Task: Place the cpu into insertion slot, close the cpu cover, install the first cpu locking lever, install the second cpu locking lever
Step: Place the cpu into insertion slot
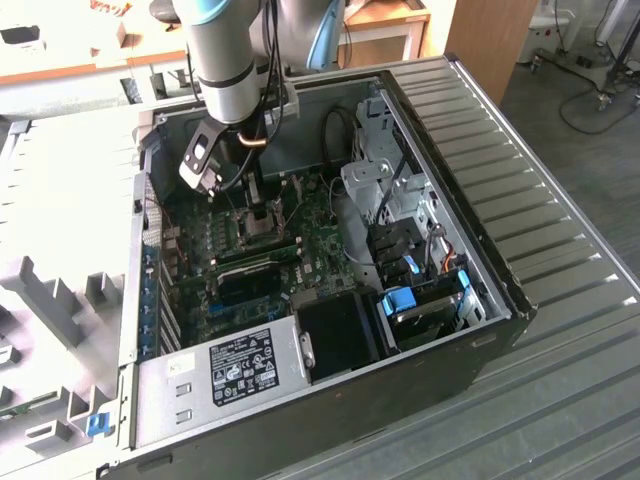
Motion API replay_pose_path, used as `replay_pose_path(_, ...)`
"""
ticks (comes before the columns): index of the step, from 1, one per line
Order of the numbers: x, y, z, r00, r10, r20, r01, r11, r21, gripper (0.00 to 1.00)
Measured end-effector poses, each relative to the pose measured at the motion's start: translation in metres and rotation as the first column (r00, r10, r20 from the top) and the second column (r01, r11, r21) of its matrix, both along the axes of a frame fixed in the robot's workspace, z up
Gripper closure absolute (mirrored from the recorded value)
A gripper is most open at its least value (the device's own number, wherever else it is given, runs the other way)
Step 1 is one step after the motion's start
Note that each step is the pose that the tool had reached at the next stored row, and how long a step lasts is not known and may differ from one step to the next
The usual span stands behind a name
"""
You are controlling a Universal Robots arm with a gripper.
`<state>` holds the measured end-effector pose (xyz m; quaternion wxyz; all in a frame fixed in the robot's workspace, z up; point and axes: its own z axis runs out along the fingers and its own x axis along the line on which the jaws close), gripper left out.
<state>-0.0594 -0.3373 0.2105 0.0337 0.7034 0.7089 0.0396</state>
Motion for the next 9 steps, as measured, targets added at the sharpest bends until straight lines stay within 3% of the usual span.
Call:
replay_pose_path(2, 0.0, 0.0, 0.0001, 1.0, 0.0, 0.0, 0.0, 1.0, 0.0, 0.88)
replay_pose_path(9, 0.0, 0.0, 0.0027, 1.0, 0.0, 0.0, 0.0, 1.0, 0.0, 0.89)
